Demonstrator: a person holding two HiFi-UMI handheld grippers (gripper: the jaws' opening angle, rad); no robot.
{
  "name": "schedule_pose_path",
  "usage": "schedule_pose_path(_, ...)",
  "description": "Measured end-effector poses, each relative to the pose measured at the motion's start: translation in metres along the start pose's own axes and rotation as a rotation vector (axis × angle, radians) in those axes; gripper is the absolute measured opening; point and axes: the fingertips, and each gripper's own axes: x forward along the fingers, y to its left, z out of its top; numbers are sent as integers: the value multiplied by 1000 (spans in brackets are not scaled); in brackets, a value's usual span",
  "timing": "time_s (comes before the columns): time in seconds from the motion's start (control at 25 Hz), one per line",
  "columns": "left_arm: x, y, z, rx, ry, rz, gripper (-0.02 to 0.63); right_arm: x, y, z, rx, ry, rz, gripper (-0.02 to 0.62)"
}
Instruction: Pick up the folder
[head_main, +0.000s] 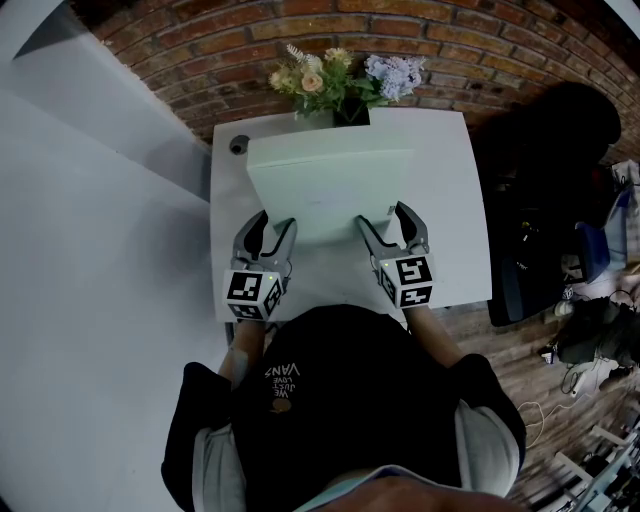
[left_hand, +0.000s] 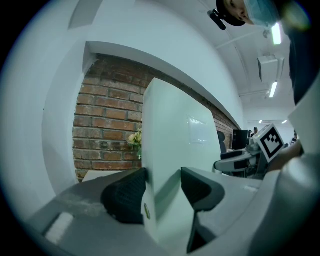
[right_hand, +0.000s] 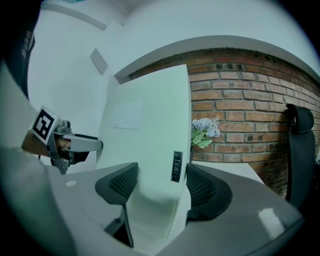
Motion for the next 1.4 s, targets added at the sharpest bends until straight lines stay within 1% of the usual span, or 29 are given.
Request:
schedule_pose_path(0.48, -4, 6, -5, -16, 12, 22, 222, 6, 5, -2, 10, 14, 24, 301)
schedule_pose_path(0.88, -11, 16, -3, -24, 1, 52, 222, 16, 14, 1, 16, 7, 54, 302)
schedule_pose_path(1.08, -12, 15, -5, -24, 3, 53, 222, 16, 14, -2, 22, 17, 55, 304)
schedule_pose_path(1.4, -12, 13, -4, -22, 4, 49, 222, 14, 13, 1, -2, 26, 44, 299)
